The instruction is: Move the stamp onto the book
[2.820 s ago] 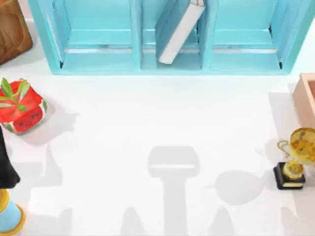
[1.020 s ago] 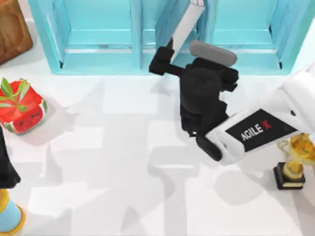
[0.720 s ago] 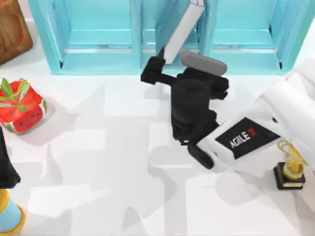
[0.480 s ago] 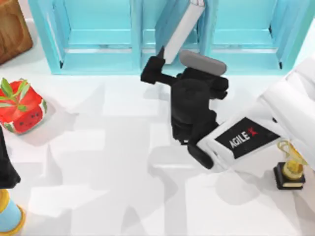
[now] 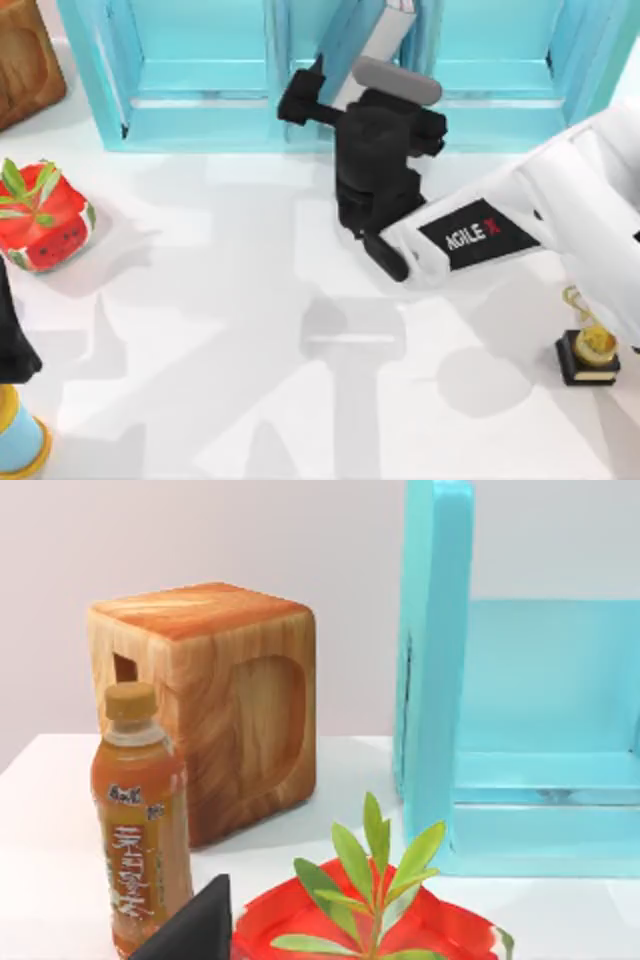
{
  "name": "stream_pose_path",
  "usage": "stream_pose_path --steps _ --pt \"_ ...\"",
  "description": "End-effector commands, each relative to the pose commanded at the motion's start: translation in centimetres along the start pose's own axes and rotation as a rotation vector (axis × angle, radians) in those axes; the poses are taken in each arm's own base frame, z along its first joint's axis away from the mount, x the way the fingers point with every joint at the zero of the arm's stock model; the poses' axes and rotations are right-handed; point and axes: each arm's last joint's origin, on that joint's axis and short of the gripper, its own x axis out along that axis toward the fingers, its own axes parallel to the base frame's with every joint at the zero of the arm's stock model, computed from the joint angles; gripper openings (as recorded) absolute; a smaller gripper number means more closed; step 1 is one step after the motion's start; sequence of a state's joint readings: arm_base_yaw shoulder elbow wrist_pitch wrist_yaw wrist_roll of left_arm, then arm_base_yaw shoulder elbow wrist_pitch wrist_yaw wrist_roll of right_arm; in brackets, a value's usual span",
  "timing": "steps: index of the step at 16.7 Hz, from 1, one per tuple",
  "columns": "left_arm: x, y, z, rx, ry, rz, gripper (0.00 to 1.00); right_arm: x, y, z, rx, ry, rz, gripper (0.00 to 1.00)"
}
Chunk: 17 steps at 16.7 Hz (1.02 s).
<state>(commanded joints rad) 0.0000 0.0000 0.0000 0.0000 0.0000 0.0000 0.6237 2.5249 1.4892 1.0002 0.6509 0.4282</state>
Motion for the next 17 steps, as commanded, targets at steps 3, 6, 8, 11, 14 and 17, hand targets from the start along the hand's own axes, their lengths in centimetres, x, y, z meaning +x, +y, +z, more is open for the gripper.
stream_pose_path --steps 3,6,8,11,14,17 --pt "0.0 0.0 0.0 0.0 0.0 0.0 1.0 2.6 -0.2 0.2 0.0 -0.001 0.0 1.0" --pt "0.0 0.0 0.0 0.0 0.0 0.0 1.0 3.5 -0.4 0.3 0.0 0.001 0.0 1.0" --pt "0.0 0.0 0.0 0.0 0.0 0.0 1.0 3.5 -0.4 0.3 0.0 0.001 0.0 1.0" --pt "0.0 0.0 0.0 0.0 0.0 0.0 1.0 3.5 -0.4 0.3 0.0 0.001 0.0 0.85" --pt "0.0 0.0 0.0 0.0 0.0 0.0 1.0 3.5 -0.4 0.3 0.0 0.001 0.0 0.62" --pt "0.0 0.0 0.0 0.0 0.0 0.0 1.0 3.5 -0.4 0.3 0.0 0.001 0.0 0.4"
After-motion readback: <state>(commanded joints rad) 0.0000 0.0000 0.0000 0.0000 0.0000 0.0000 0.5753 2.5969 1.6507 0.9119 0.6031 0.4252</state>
